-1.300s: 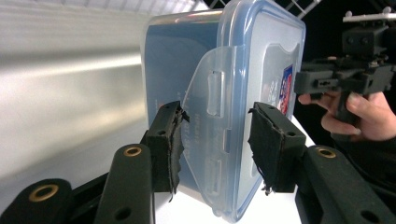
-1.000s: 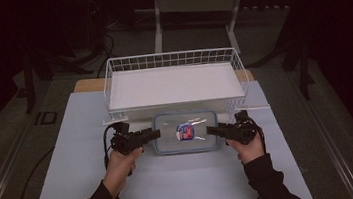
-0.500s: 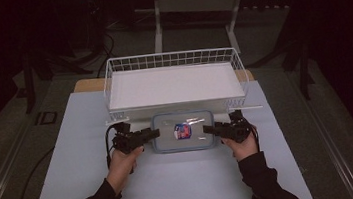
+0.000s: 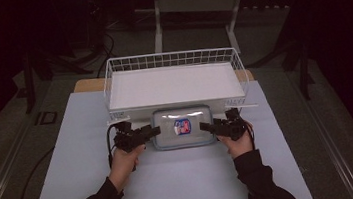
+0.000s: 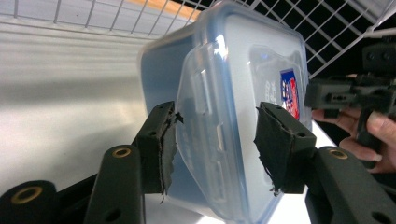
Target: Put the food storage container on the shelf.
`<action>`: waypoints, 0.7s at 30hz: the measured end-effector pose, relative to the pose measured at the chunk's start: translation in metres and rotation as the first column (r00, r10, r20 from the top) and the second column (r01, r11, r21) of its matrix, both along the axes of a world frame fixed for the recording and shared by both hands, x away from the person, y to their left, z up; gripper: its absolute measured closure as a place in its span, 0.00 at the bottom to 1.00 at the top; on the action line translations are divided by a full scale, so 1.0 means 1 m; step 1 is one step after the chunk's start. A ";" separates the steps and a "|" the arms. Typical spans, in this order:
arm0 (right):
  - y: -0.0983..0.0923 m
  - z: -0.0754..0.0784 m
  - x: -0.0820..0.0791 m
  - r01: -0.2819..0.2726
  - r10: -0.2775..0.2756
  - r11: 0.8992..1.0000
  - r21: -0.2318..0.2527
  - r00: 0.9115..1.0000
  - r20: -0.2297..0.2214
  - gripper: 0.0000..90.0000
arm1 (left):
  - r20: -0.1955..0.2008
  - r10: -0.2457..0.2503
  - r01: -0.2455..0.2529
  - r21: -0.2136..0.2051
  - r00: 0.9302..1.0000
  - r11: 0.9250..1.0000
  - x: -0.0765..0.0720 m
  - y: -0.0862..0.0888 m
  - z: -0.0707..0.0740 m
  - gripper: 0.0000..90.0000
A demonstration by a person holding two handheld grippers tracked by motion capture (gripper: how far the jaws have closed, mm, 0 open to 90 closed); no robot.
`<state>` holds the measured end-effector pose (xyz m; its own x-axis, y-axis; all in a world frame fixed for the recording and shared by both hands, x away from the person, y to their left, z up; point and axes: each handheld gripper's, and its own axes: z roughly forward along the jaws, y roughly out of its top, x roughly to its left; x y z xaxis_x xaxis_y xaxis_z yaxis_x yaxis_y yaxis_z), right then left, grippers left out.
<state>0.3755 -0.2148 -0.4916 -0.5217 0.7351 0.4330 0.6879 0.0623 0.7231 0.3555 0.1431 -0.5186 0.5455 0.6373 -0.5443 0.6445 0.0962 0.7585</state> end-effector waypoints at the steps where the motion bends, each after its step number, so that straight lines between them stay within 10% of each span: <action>1: 0.001 -0.001 0.001 0.009 -0.009 1.000 0.002 1.000 -0.004 0.35 | 0.012 0.008 -0.008 0.010 1.000 1.000 0.000 0.000 0.000 0.52; 21: 0.013 0.003 0.002 0.119 -0.113 0.991 -0.058 0.990 0.084 0.33 | 0.129 0.108 -0.125 0.133 0.986 0.983 -0.004 -0.016 0.011 0.48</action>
